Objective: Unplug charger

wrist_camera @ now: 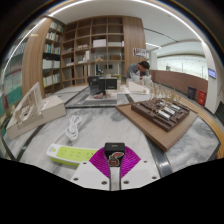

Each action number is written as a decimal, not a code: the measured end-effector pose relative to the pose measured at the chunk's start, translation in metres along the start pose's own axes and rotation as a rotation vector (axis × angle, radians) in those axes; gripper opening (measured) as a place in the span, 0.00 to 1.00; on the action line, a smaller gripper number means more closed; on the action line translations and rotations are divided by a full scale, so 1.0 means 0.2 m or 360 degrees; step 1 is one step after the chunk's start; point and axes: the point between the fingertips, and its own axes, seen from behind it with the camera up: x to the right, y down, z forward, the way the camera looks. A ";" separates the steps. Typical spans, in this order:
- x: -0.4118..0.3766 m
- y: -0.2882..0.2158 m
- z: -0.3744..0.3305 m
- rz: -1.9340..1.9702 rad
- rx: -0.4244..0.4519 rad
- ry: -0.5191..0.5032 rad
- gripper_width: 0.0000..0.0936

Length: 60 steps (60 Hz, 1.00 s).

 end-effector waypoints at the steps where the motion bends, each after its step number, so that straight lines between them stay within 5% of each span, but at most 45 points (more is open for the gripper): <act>1: 0.01 0.03 0.01 -0.0019 -0.0026 0.0010 0.10; 14: 0.08 0.30 0.17 -0.0067 -0.0236 0.0050 0.17; 26: 0.09 0.28 0.20 -0.0116 -0.0212 0.0071 0.30; 32: 0.09 0.31 0.20 -0.0129 -0.0257 0.0068 0.54; 35: 0.10 0.31 0.19 -0.0117 -0.0263 0.0069 0.78; 36: 0.11 0.32 0.18 -0.0109 -0.0272 0.0080 0.74; 42: 0.12 0.33 0.10 -0.0058 -0.0325 0.0068 0.92; 60: -0.06 0.26 -0.44 0.0014 -0.0176 -0.0031 0.90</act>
